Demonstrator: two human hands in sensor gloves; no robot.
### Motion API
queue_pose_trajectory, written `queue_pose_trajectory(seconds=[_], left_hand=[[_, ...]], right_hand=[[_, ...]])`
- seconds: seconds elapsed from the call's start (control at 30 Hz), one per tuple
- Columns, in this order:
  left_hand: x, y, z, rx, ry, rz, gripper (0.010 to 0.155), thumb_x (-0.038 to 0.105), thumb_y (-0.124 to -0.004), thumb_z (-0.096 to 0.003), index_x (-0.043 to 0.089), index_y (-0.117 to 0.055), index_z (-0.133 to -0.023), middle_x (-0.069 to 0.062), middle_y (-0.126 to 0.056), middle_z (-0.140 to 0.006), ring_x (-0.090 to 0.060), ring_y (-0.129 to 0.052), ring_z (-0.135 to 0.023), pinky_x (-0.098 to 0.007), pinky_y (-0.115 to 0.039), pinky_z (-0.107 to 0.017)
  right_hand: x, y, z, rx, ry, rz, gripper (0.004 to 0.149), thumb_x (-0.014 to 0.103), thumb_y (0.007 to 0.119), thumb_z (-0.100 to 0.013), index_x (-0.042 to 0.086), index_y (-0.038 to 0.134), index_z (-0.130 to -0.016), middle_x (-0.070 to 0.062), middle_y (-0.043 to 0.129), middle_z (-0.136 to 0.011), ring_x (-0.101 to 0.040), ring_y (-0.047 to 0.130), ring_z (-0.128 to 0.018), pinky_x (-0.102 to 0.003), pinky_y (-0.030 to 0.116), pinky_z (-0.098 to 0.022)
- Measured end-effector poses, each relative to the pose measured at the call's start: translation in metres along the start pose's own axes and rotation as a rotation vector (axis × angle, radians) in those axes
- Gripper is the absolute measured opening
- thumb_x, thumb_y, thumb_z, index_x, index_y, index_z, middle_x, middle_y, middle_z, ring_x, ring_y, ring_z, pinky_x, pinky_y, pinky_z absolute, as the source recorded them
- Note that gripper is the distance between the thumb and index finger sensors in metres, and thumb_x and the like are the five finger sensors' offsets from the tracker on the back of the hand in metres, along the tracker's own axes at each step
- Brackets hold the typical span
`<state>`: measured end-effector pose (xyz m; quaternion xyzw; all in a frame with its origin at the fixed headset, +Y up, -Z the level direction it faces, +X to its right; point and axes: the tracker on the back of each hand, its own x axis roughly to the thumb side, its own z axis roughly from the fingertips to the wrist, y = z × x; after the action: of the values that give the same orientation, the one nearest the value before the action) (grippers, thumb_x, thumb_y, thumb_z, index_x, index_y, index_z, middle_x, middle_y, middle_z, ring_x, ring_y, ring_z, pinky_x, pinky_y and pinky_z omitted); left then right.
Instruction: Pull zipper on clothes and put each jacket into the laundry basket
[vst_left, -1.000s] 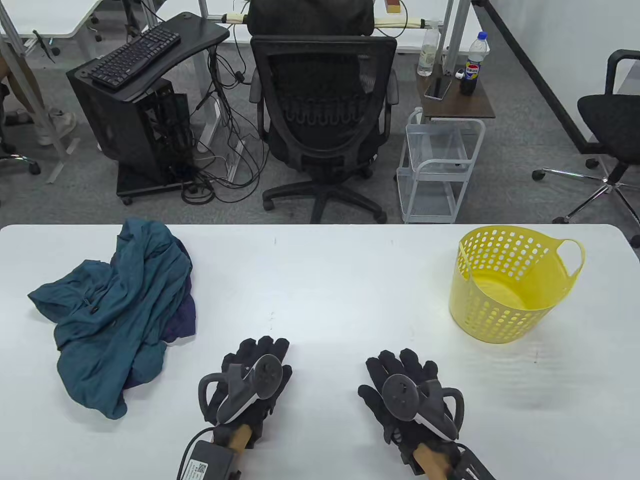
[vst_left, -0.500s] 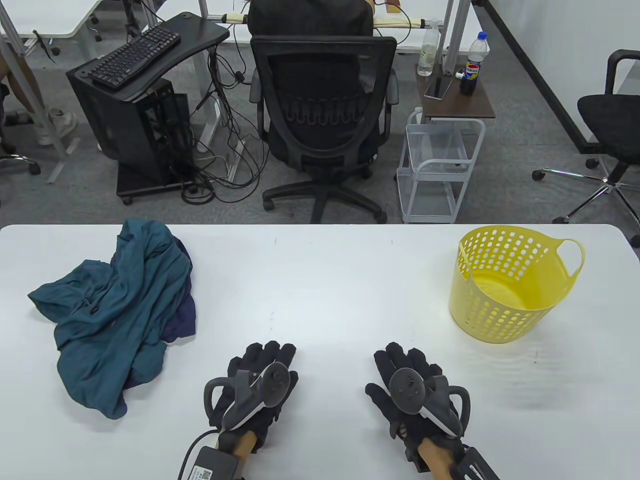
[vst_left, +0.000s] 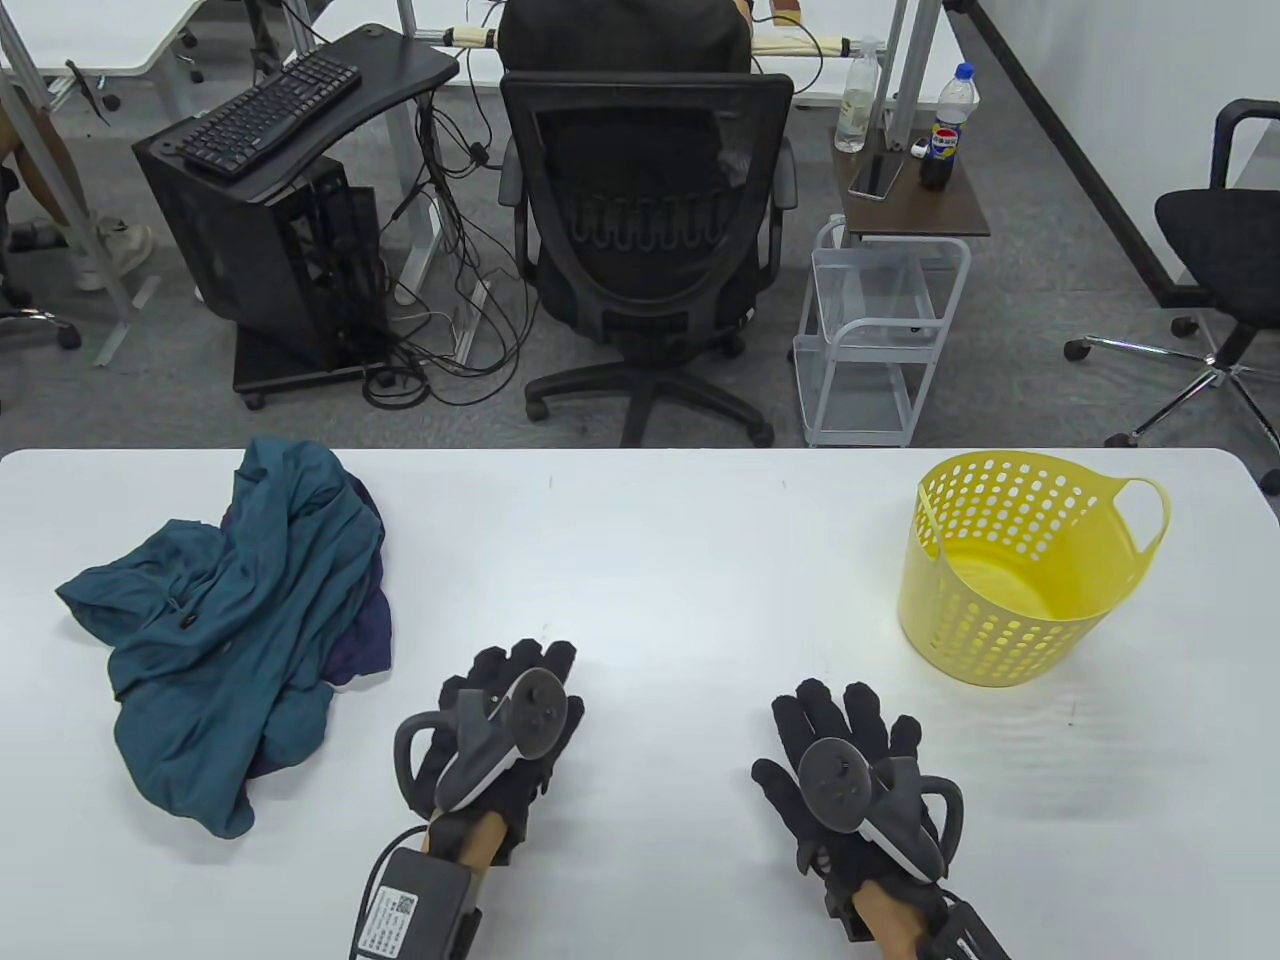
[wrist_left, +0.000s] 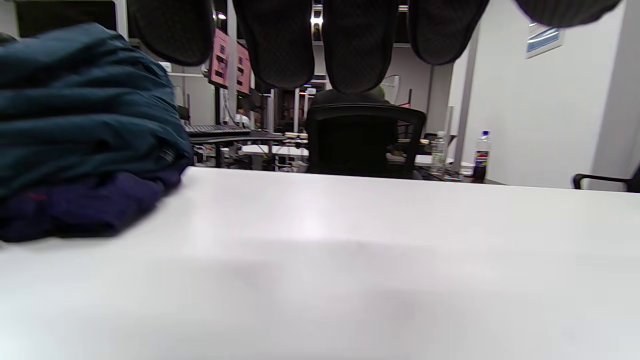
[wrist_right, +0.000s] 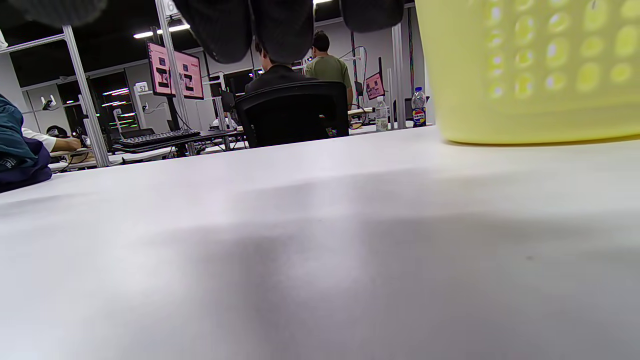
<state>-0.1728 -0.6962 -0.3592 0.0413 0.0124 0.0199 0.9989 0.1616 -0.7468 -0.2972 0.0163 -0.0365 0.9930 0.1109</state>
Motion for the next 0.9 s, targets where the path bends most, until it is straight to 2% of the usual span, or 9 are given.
queue_pose_trajectory(seconds=[0.13,0.27,0.37,0.47,0.57,0.67,0.73,0.8,0.9], left_hand=[[-0.038,0.023,-0.029,0.027,0.128,-0.078,0.066,0.067,-0.064,-0.0347,0.052,-0.06,-0.098,0.013,-0.07,-0.113,-0.026,-0.072,-0.103,-0.058,-0.063,-0.069],[-0.079,0.028,-0.056,-0.001,0.254,-0.098,0.069,0.067,-0.066,-0.0342,0.054,-0.053,-0.1,0.013,-0.061,-0.117,-0.027,-0.061,-0.107,-0.059,-0.059,-0.071],[-0.111,0.022,-0.072,-0.032,0.363,-0.137,0.077,0.07,-0.067,-0.0331,0.056,-0.037,-0.102,0.013,-0.039,-0.122,-0.027,-0.043,-0.112,-0.06,-0.051,-0.075],[-0.141,0.011,-0.082,-0.06,0.468,-0.119,0.09,0.073,-0.07,-0.031,0.059,-0.014,-0.1,0.012,-0.003,-0.119,-0.024,-0.02,-0.113,-0.059,-0.039,-0.079],[-0.171,-0.007,-0.09,-0.118,0.577,-0.067,0.103,0.075,-0.074,-0.0281,0.055,0.001,-0.096,0.007,0.006,-0.117,-0.028,-0.011,-0.112,-0.061,-0.034,-0.079],[-0.198,-0.032,-0.092,-0.194,0.668,0.014,0.111,0.074,-0.08,-0.0255,0.052,0.005,-0.093,0.002,0.003,-0.117,-0.032,-0.015,-0.112,-0.061,-0.036,-0.078],[-0.207,-0.048,-0.092,-0.23,0.691,0.003,0.111,0.071,-0.084,-0.025,0.053,0.001,-0.094,0.003,-0.01,-0.12,-0.032,-0.036,-0.112,-0.058,-0.047,-0.076],[-0.21,-0.053,-0.09,-0.158,0.719,-0.119,0.101,0.067,-0.085,-0.0258,0.054,-0.017,-0.1,0.012,-0.044,-0.119,-0.023,-0.061,-0.106,-0.052,-0.062,-0.072],[-0.206,-0.047,-0.092,-0.075,0.695,-0.263,0.08,0.061,-0.084,-0.031,0.051,-0.044,-0.1,0.017,-0.072,-0.105,-0.016,-0.083,-0.089,-0.044,-0.075,-0.063]], right_hand=[[0.0,0.0,-0.001,0.008,0.008,-0.001,0.07,0.067,0.06,-0.045,0.037,0.053,-0.108,0.007,0.048,-0.122,-0.042,0.037,-0.111,-0.075,0.031,-0.07],[0.0,0.001,-0.001,0.019,0.012,0.006,0.07,0.067,0.06,-0.045,0.037,0.053,-0.108,0.007,0.048,-0.122,-0.042,0.037,-0.111,-0.075,0.031,-0.07],[0.001,0.002,-0.002,0.027,0.011,0.016,0.07,0.067,0.06,-0.045,0.037,0.053,-0.108,0.007,0.049,-0.122,-0.042,0.037,-0.111,-0.075,0.032,-0.07],[0.002,0.005,-0.002,0.037,0.01,0.028,0.07,0.067,0.06,-0.045,0.037,0.053,-0.108,0.007,0.048,-0.122,-0.042,0.038,-0.111,-0.075,0.032,-0.07],[0.003,0.006,-0.002,0.041,0.01,0.038,0.07,0.067,0.06,-0.045,0.037,0.053,-0.108,0.007,0.049,-0.122,-0.042,0.038,-0.111,-0.075,0.032,-0.07],[0.003,0.006,-0.002,0.044,0.011,0.04,0.07,0.067,0.06,-0.045,0.037,0.053,-0.108,0.007,0.049,-0.122,-0.042,0.038,-0.111,-0.075,0.033,-0.07],[0.002,0.006,-0.002,0.049,0.011,0.039,0.07,0.066,0.06,-0.045,0.037,0.053,-0.107,0.007,0.049,-0.122,-0.042,0.038,-0.111,-0.075,0.033,-0.07],[0.001,0.006,-0.001,0.051,0.016,0.04,0.069,0.066,0.06,-0.045,0.037,0.054,-0.107,0.007,0.05,-0.122,-0.042,0.039,-0.111,-0.075,0.033,-0.07],[-0.001,0.005,-0.001,0.056,0.025,0.027,0.069,0.066,0.061,-0.045,0.036,0.054,-0.107,0.007,0.05,-0.122,-0.042,0.039,-0.111,-0.075,0.033,-0.07]])
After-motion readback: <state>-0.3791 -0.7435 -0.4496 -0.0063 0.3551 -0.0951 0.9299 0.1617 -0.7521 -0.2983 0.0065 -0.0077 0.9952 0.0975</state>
